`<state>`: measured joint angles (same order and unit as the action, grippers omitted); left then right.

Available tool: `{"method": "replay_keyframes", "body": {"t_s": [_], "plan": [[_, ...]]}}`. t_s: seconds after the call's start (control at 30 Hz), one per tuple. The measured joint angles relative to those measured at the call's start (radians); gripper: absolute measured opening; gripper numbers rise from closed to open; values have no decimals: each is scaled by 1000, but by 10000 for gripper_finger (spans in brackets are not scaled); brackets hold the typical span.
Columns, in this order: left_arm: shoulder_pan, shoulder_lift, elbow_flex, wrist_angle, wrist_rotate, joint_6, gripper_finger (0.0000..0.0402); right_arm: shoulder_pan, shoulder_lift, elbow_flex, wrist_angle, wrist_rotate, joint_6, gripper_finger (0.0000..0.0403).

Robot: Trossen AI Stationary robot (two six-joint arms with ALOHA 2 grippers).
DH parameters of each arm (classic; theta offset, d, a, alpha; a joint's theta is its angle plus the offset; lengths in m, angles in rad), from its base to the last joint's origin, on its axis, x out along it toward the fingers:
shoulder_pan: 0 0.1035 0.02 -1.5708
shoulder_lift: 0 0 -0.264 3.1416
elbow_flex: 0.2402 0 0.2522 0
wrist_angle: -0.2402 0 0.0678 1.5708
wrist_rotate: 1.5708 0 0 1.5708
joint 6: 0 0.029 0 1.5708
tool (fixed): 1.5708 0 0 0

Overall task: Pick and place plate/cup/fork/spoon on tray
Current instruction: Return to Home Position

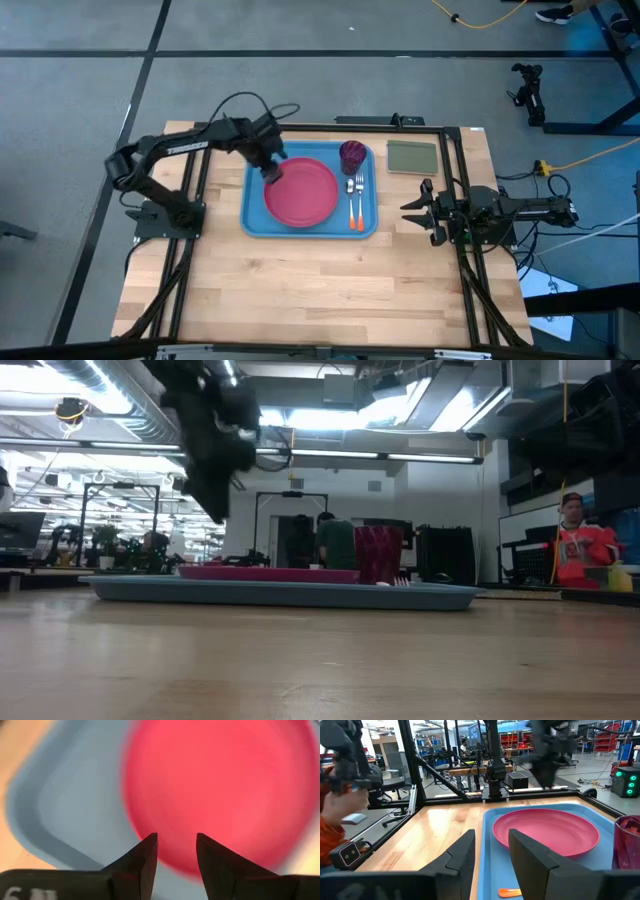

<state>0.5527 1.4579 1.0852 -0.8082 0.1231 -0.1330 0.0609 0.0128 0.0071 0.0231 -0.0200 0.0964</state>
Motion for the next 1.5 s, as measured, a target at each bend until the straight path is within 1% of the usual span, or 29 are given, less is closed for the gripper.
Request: {"method": "replay_keyframes", "body": {"t_s": [0.07, 0.1, 0.13, 0.2, 0.27, 0.37, 0.43, 0.53, 0.73, 0.83, 0.93, 1.07, 1.23, 1.3, 1.43, 1.5], "plan": [[-37, -59, 1, -99, 59, 130, 127, 0, 0, 0, 0, 0, 0, 124], [-57, -96, -4, -136, 100, 170, 127, 0, 0, 0, 0, 0, 0, 124], [-74, -136, -17, -136, 139, 176, 127, 0, 0, 0, 0, 0, 0, 124], [-109, -225, -51, -88, 184, 152, 127, 0, 0, 0, 0, 0, 0, 124], [-150, -320, -96, -20, 183, 139, 127, 0, 0, 0, 0, 0, 0, 124], [-212, -461, -202, 136, 177, 133, 127, 0, 0, 0, 0, 0, 0, 124], [-242, -549, -290, 252, 158, 103, 127, 0, 0, 0, 0, 0, 0, 124], [-279, -673, -444, 415, 91, 30, 127, 0, 0, 0, 0, 0, 0, 124], [-357, -871, -754, 763, -52, -100, 127, 0, 0, 0, 0, 0, 0, 124], [-405, -985, -900, 938, -67, -142, 127, 0, 0, 0, 0, 0, 0, 124], [-456, -1057, -991, 1057, -80, -140, 127, 0, 0, 0, 0, 0, 0, 124], [-518, -1128, -1078, 1146, -77, -45, 127, 0, 0, 0, 0, 0, 0, 124], [-581, -1205, -1077, 1083, -64, 100, 127, 0, 0, 0, 0, 0, 0, 124], [-602, -1245, -1077, 1050, -40, 153, 127, 0, 0, 0, 0, 1, 0, 124], [-628, -1357, -1077, 1002, -34, 182, 127, 0, 0, 0, 0, 0, 0, 124], [-634, -1425, -1077, 937, -34, 185, 127, 0, 0, 0, 0, 0, 0, 124]]}}
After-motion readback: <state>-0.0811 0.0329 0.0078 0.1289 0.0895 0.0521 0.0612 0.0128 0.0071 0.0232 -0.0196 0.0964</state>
